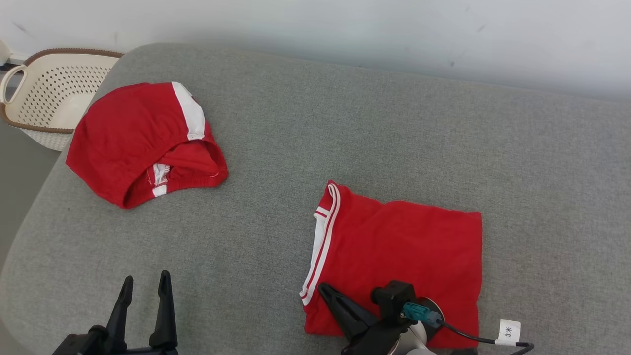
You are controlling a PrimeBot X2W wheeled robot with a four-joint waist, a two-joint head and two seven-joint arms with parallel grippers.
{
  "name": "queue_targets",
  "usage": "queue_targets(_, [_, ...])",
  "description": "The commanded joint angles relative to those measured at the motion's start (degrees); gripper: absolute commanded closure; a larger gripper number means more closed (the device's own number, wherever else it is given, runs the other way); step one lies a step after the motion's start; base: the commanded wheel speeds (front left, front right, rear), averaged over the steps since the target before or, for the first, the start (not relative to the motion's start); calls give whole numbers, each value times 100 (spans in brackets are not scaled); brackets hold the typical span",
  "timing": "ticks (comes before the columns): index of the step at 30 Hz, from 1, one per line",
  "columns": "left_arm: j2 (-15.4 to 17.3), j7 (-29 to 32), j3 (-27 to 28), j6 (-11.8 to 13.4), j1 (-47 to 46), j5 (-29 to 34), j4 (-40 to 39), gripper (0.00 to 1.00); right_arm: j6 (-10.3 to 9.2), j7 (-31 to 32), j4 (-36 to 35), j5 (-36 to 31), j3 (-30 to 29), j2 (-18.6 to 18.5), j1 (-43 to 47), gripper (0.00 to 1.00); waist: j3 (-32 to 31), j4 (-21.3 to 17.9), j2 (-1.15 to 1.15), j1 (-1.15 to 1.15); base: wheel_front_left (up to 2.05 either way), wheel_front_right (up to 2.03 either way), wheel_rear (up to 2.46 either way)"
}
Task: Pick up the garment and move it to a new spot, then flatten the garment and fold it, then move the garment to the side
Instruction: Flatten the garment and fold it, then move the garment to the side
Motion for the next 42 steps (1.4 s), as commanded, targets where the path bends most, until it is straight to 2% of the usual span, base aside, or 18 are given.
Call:
queue_targets(1, [1, -14, 5, 7, 16, -25, 1, 0, 0, -23, -14, 53, 31, -23, -8, 100, 1, 1, 0, 0, 0, 0, 0])
queue_targets(5, [2, -14, 45, 10, 35, -8, -17, 0, 0, -23, -177, 149, -23, -34, -51, 100, 4, -38, 0, 0, 0, 0, 0])
queue_targets(10, [1, -14, 93, 18, 72, 21, -59, 0, 0, -23, -355, 133, -452, -128, -56, 100, -22, -143, 0, 0, 0, 0, 0])
queue_targets(12, [1, -14, 116, 24, 99, 28, -97, 0, 0, -23, -471, 70, -743, -183, -62, 51, -37, -188, 0, 0, 0, 0, 0])
queue_targets(13, [1, -14, 121, 28, 116, 28, -110, 0, 0, -23, -527, 49, -868, -211, -40, 0, -44, -211, 0, 0, 0, 0, 0])
queue_targets(14, [1, -14, 121, 28, 116, 28, -110, 0, 0, -23, -527, 49, -868, -211, -40, 0, -44, -211, 0, 0, 0, 0, 0])
queue_targets(19, [1, -14, 193, 24, 174, 103, -176, 0, 0, -23, -666, -157, -1735, -417, 83, 0, -99, -364, 0, 0, 0, 0, 0])
queue_targets(26, [0, -14, 252, -9, 293, 198, -162, 0, 0, -23, -529, -199, -2546, -591, 308, 0, -201, -552, 0, 0, 0, 0, 0])
queue_targets(32, [2, -14, 315, 8, 346, 251, -143, 0, 0, 67, -321, -89, -2861, -615, 527, 0, -298, -732, 0, 0, 0, 0, 0])
queue_targets(42, [2, -14, 406, -21, 336, 351, -137, 0, 0, 620, -355, 378, -2731, -584, 757, 0, -343, -826, 0, 0, 0, 0, 0])
